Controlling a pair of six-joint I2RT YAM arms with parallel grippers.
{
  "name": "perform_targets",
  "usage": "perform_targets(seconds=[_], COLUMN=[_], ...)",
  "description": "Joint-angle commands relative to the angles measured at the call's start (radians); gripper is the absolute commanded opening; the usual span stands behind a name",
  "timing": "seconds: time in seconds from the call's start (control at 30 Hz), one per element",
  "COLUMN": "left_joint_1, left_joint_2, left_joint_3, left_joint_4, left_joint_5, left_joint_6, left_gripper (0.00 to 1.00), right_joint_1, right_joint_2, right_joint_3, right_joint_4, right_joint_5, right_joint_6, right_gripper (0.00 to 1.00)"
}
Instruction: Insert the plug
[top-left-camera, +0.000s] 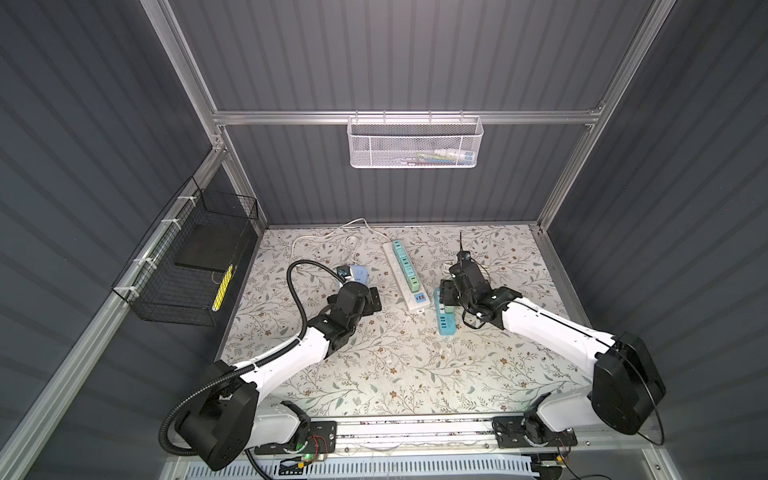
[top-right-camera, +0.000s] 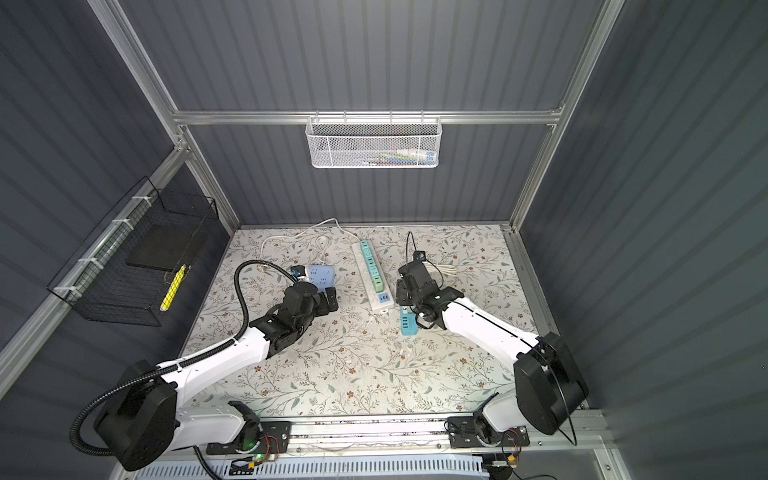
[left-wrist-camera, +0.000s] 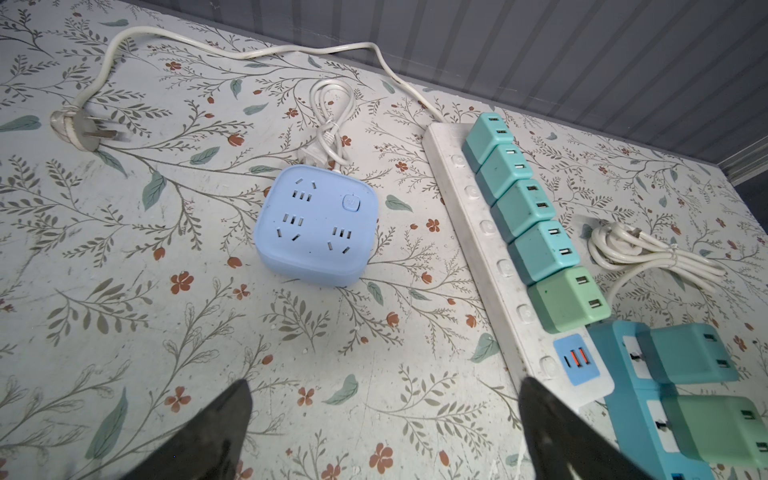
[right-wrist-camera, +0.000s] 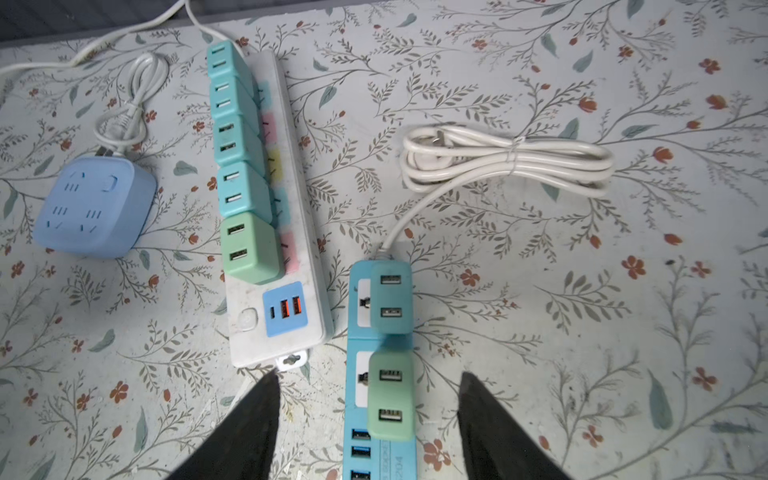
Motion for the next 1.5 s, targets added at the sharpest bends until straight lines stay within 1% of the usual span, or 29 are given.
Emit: perform_targets(seconds=[0.0,0.3,0.6,0.73,0.9,0.97,1.03,1.13,1.2,1.27,1.47], left_joint_1=[0.007,0.009,0.009,0.009,0.010,0.011,0.011,0.012,0.012,0.013,0.020], left_joint_2=[-0.018,-0.008,-0.025,-0.029,-0.020,-0.021,-0.024,-0.029,-0.033,-0.037,-0.054], left_joint_3=[0.033,0.050,0.026,0.025,0.029,0.031,0.031,0.032,0.035,0.038,0.068], left_joint_4=[-0.017,-0.040,-0.044,-0.038,-0.031,-0.032,-0.031,-0.031,-0.031,-0.033,-0.054], left_joint_5=[-0.004,-0.010,-0.017,-0.018,-0.010,-0.008,-0.011,-0.014,-0.016,-0.018,-0.036], left_joint_6=[0.005,0.000,-0.012,-0.008,-0.007,-0.007,-0.005,0.000,0.005,0.010,0.039], left_gripper=[1.00,1.00,1.00,1.00,1.00,1.00,1.00,1.00,1.00,1.00,1.00], right_joint_1=[-0.039,-0.069,-0.080,-0.080,-0.080,-0.080,-0.079,-0.059,-0.046,-0.030,-0.003], right_joint_2=[0.008,0.046,0.107,0.087,0.072,0.047,0.031,0.018,0.018,0.029,0.111], right_joint_3=[-0.029,-0.085,-0.112,-0.127,-0.100,-0.091,-0.071,-0.043,-0.041,-0.039,-0.040], right_joint_4=[-0.059,-0.054,-0.030,-0.024,-0.051,-0.056,-0.080,-0.115,-0.118,-0.120,-0.120], right_joint_5=[-0.039,-0.084,-0.075,-0.077,-0.099,-0.120,-0.139,-0.135,-0.156,-0.155,-0.215], right_joint_6=[0.001,0.012,0.019,0.020,0.010,0.003,-0.004,-0.011,-0.018,-0.022,-0.019], right_gripper=[0.69,0.67,0.65,0.63,0.63,0.65,0.70,0.76,0.79,0.82,0.86])
